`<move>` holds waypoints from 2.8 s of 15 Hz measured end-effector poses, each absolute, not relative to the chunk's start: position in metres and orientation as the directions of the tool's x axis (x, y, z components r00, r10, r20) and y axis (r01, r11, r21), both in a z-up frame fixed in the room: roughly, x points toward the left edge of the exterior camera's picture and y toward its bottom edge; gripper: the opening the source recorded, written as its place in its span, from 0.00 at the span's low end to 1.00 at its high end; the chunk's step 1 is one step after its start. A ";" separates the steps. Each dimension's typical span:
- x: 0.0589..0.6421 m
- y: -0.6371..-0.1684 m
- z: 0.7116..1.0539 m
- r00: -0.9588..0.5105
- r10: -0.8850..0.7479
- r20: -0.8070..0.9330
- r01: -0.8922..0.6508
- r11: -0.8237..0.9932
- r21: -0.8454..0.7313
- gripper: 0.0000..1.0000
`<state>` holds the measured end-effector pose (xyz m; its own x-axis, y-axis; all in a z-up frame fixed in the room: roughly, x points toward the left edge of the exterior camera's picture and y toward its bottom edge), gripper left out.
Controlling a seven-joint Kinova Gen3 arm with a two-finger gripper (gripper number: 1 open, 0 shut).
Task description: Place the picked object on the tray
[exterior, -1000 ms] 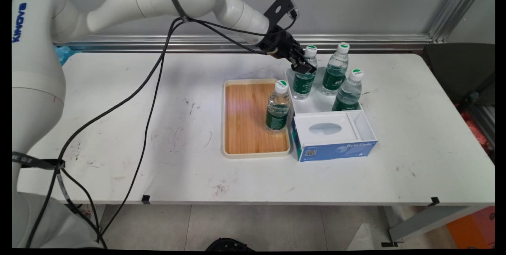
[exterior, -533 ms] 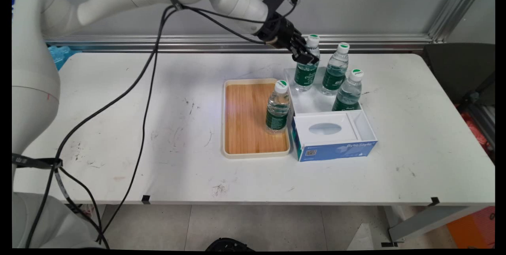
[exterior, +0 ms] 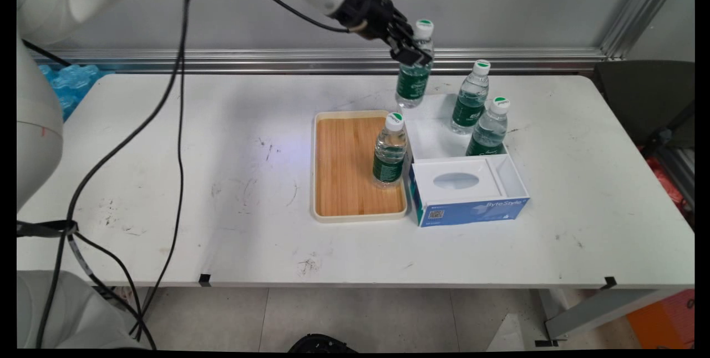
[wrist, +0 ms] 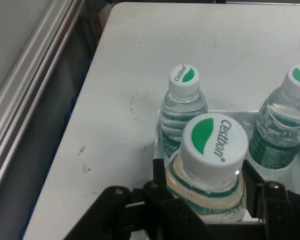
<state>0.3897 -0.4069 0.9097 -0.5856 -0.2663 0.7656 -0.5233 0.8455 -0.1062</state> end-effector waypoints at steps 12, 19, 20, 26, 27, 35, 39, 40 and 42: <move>0.457 -0.329 0.921 -0.644 -0.333 0.689 -0.543 0.833 -0.104 0.00; 0.475 -0.279 0.901 -0.672 -0.348 0.654 -0.524 0.847 -0.088 0.00; 0.476 -0.276 0.899 -0.672 -0.349 0.654 -0.523 0.848 -0.086 0.00; 0.474 -0.255 0.879 -0.669 -0.346 0.658 -0.504 0.862 -0.059 0.00; 0.473 -0.253 0.875 -0.668 -0.343 0.660 -0.499 0.865 -0.055 0.00; 0.462 -0.250 0.849 -0.654 -0.317 0.687 -0.470 0.882 -0.040 0.00; 0.459 -0.252 0.840 -0.650 -0.307 0.695 -0.461 0.886 -0.040 0.00; 0.458 -0.252 0.838 -0.649 -0.305 0.697 -0.459 0.888 -0.039 0.00; 0.457 -0.252 0.834 -0.649 -0.301 0.699 -0.454 0.890 -0.038 0.00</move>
